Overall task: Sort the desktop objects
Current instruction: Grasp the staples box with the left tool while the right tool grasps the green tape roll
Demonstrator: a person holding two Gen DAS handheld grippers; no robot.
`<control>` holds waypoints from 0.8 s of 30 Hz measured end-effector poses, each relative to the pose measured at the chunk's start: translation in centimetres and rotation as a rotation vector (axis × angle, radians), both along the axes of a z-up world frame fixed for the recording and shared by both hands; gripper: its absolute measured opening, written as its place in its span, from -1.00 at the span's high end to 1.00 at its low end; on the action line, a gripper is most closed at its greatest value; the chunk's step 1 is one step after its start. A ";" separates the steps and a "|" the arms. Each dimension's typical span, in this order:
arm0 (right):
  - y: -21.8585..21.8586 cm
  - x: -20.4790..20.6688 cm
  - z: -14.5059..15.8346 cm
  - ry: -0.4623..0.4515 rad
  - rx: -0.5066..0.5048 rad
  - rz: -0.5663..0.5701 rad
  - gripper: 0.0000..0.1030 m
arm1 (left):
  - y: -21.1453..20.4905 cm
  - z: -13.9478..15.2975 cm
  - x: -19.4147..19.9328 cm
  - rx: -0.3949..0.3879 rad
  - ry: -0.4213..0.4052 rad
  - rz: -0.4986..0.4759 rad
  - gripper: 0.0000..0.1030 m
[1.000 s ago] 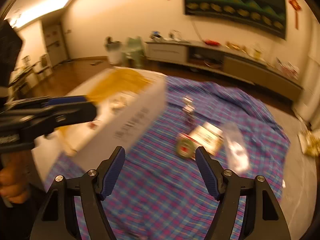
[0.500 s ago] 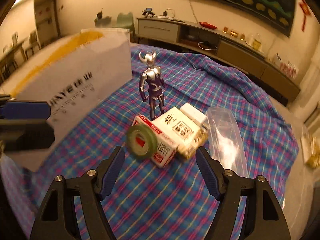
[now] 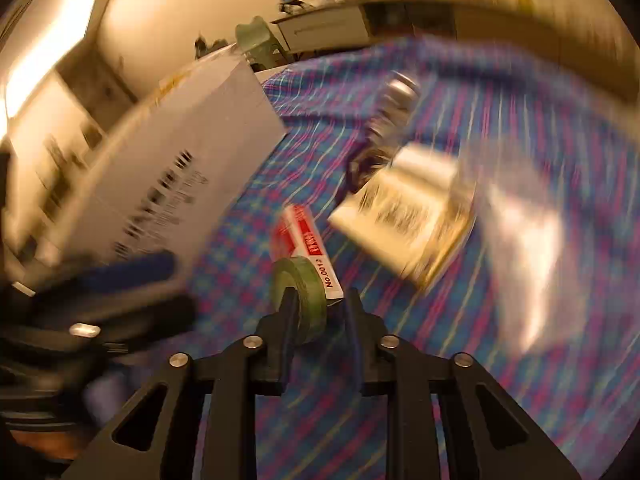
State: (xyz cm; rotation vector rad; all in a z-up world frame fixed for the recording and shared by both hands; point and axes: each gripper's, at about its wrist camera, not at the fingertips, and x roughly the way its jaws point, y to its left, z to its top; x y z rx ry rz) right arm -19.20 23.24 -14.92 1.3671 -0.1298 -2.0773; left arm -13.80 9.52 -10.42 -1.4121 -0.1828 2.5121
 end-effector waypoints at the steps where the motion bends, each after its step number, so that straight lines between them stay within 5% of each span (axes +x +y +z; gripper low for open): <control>1: 0.8 0.2 -0.4 -0.059 -0.053 -0.018 0.61 | 0.2 -0.1 0.0 -0.004 0.001 -0.011 0.09; 8: 4.2 2.6 -0.8 -0.101 -0.076 -0.088 0.62 | 0.5 -1.5 -0.9 0.046 -0.059 -0.019 0.09; 14: 5.0 3.0 -1.7 -0.087 -0.002 -0.089 0.68 | 2.9 -3.0 -2.5 0.127 -0.123 -0.032 0.06; 19: 6.0 3.8 -1.0 -0.053 0.025 -0.099 0.68 | 5.5 -3.7 -3.6 0.103 -0.123 -0.044 0.05; 24: 7.0 5.0 -0.6 -0.034 0.042 -0.093 0.68 | 7.4 -5.0 -4.2 -0.013 -0.094 -0.022 -0.05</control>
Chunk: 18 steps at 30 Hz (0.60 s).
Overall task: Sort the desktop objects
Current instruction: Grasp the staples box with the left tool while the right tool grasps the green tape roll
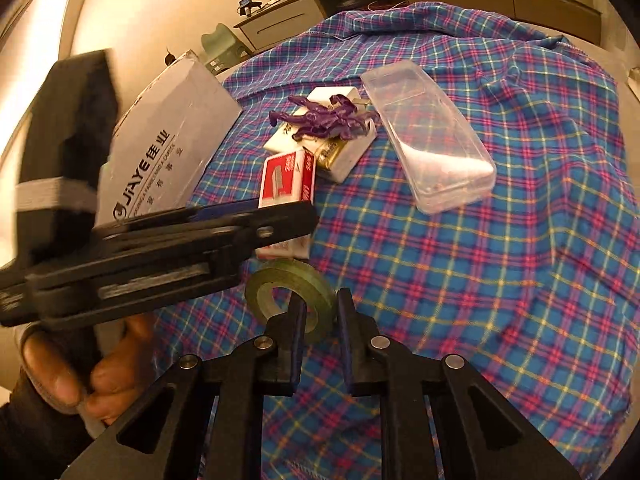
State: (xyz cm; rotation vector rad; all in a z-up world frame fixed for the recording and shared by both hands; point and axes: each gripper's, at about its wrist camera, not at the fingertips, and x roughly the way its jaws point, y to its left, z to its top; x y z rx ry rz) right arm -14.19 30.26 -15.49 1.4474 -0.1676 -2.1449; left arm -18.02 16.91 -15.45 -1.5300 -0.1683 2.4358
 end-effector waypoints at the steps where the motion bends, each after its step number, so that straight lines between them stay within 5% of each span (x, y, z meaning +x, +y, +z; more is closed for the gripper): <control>1: 0.0 0.1 0.0 0.003 0.005 0.001 0.68 | 0.4 -0.1 -0.1 -0.037 0.010 0.000 -0.05; 5: 0.2 0.4 0.1 0.006 0.007 -0.002 0.68 | -0.1 0.0 0.0 -0.032 0.049 0.009 0.20; 18: -1.0 0.8 2.4 0.076 -0.025 -0.040 0.68 | -3.2 4.4 3.1 0.039 0.116 0.024 0.22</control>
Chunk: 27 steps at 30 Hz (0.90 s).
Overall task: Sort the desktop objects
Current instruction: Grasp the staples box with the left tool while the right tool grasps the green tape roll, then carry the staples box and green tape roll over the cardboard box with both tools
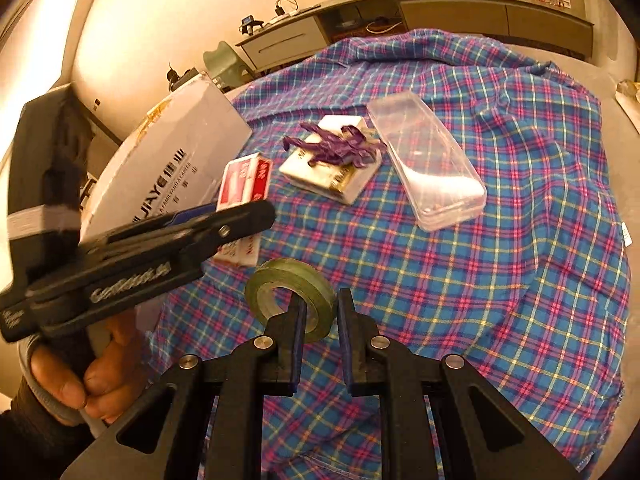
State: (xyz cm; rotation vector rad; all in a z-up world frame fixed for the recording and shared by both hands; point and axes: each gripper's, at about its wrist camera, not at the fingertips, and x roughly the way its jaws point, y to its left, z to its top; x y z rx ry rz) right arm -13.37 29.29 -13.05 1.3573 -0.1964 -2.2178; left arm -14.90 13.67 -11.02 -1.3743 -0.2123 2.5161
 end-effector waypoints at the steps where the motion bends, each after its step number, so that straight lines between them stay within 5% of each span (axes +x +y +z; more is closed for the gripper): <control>1: -0.2 0.1 0.3 0.006 -0.002 -0.002 0.68 | -0.3 0.4 0.3 0.006 0.005 -0.001 0.22; 27: -8.1 7.7 6.6 0.183 0.067 -0.053 0.68 | -9.6 7.8 7.7 0.087 0.168 0.042 0.24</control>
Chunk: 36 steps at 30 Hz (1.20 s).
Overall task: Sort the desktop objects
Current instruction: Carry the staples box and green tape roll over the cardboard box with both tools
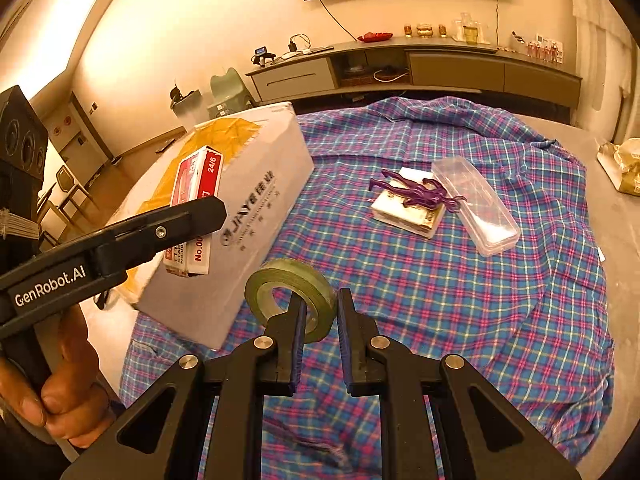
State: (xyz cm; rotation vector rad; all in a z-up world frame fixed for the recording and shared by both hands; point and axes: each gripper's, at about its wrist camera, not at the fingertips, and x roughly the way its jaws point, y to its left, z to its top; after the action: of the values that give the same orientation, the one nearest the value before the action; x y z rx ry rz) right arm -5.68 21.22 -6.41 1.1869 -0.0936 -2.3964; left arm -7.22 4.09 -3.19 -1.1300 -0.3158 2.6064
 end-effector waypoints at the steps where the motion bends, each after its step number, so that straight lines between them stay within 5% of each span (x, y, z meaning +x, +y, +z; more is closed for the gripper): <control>1: -0.3 0.4 0.2 0.004 0.002 0.000 0.68 | -0.6 0.2 0.2 0.007 0.004 0.007 0.24; 22: -7.5 2.4 7.8 0.149 0.118 0.063 0.68 | -8.8 2.2 2.7 0.130 0.039 0.137 0.25; 36: -12.2 0.5 10.1 0.163 0.158 0.150 0.68 | -15.0 2.0 2.5 0.230 0.018 0.232 0.25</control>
State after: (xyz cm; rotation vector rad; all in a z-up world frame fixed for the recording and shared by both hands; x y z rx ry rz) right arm -5.22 8.98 3.65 1.0205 0.2324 -2.3906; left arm -4.77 -10.94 -1.19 -1.0447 -0.7633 2.6839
